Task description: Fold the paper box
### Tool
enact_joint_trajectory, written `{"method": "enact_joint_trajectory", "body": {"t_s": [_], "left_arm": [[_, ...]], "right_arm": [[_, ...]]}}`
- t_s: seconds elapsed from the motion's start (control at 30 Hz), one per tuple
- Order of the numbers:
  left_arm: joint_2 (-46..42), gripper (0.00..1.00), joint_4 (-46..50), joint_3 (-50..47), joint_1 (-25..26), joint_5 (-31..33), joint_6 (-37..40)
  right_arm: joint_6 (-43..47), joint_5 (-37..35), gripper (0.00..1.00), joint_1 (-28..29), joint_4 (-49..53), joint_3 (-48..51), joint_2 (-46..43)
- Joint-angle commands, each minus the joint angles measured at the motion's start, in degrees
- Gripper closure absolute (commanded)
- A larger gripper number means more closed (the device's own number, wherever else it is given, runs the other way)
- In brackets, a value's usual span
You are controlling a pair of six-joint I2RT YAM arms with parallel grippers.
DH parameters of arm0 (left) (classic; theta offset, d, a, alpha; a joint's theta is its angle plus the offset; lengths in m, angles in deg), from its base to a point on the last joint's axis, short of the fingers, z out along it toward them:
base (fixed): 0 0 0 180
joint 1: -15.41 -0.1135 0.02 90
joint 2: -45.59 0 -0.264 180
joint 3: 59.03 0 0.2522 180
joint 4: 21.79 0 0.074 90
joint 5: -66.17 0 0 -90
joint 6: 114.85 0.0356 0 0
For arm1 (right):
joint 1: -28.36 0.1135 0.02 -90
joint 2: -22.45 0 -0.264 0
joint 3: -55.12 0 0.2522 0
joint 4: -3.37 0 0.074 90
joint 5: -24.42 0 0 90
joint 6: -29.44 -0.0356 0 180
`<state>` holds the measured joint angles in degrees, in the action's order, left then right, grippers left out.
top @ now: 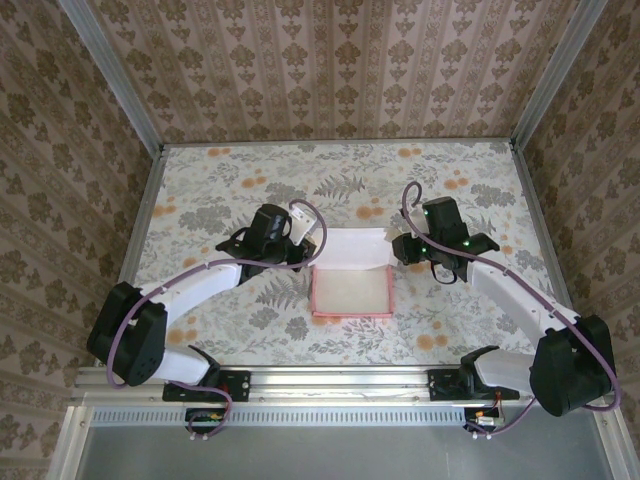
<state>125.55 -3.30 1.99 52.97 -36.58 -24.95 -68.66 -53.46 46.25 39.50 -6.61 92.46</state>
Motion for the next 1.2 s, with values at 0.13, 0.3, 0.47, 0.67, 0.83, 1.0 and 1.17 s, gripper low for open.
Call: {"method": "enact_joint_trajectory", "body": {"t_s": [0.13, 0.3, 0.47, 0.67, 0.83, 1.0, 1.17], "left_arm": [[-1.1, 0.88, 1.9, 0.8, 1.2, 0.4, -1.1], [-0.8, 0.88, 2.7, 1.6, 1.3, 0.5, -0.9], [-0.7, 0.87, 3.6, 1.9, 1.3, 0.6, -0.6], [-0.8, 0.86, 4.4, 2.4, 1.3, 0.4, -0.8], [-0.9, 0.85, 6.3, 3.5, 1.1, 0.7, -1.4], [-1.4, 0.86, 6.7, 4.0, 0.8, -0.2, -1.4], [-0.5, 0.94, 7.1, 5.1, 0.8, -0.9, -1.6]], "right_arm": [[-0.5, -1.2, 0.88, 1.5, -1.2, -1.0, -1.0], [-0.3, -4.3, 0.82, 2.5, -0.4, -2.0, 0.6], [-0.3, -7.1, 0.79, 2.6, 0.3, -3.5, 2.0], [0.4, -6.6, 0.88, 2.7, -0.1, -4.0, 2.3], [0.6, -6.4, 0.91, 3.0, 0.0, -3.8, 1.9], [1.1, -6.6, 0.91, 3.2, 0.5, -3.8, 2.1], [0.5, -6.8, 0.92, 3.6, 0.6, -4.0, 2.2]]}}
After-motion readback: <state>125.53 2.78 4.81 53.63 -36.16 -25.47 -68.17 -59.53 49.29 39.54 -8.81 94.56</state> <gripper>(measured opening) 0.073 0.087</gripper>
